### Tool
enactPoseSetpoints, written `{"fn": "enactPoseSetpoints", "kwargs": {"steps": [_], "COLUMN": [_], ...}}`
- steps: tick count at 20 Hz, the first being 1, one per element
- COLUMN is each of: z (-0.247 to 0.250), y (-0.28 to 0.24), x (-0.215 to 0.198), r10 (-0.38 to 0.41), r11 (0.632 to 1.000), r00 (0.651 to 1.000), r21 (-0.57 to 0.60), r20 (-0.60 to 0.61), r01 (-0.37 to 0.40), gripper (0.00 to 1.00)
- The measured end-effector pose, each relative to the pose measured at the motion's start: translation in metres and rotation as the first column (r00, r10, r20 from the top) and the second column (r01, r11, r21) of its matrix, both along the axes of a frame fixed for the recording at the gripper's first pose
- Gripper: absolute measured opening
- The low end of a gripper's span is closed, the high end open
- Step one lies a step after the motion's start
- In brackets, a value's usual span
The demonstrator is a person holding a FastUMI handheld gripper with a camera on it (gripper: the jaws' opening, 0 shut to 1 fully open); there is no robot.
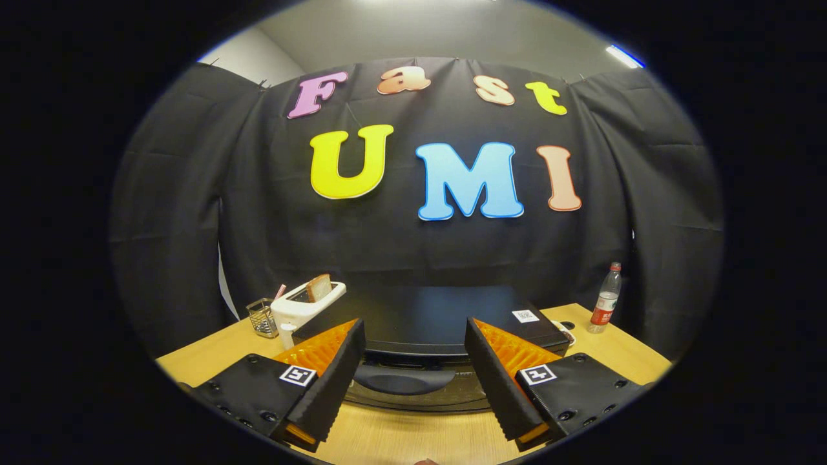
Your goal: Open the toaster oven, put the food inside, and close the toaster oven door.
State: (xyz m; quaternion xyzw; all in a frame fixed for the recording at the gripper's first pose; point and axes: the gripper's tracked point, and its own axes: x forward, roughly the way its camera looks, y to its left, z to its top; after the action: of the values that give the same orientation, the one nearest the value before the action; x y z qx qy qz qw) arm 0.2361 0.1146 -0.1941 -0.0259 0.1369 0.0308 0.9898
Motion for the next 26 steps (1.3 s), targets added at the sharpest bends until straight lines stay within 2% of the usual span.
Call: {"fn": "enactPoseSetpoints", "kwargs": {"steps": [8, 16, 26], "z": [-0.042, -0.050, -0.066], "y": [0.009, 0.009, 0.008], "x": [0.013, 0.010, -0.051], "r10": [-0.042, -0.076, -0.056], "r11": [0.999, 0.997, 0.998], "r00": [0.996, 0.995, 0.989], "r21": [-0.019, -0.023, -0.006], "r20": [-0.080, -0.066, -0.134], "r01": [0.041, 0.075, 0.056], "gripper": [0.99, 0.98, 0.98]}}
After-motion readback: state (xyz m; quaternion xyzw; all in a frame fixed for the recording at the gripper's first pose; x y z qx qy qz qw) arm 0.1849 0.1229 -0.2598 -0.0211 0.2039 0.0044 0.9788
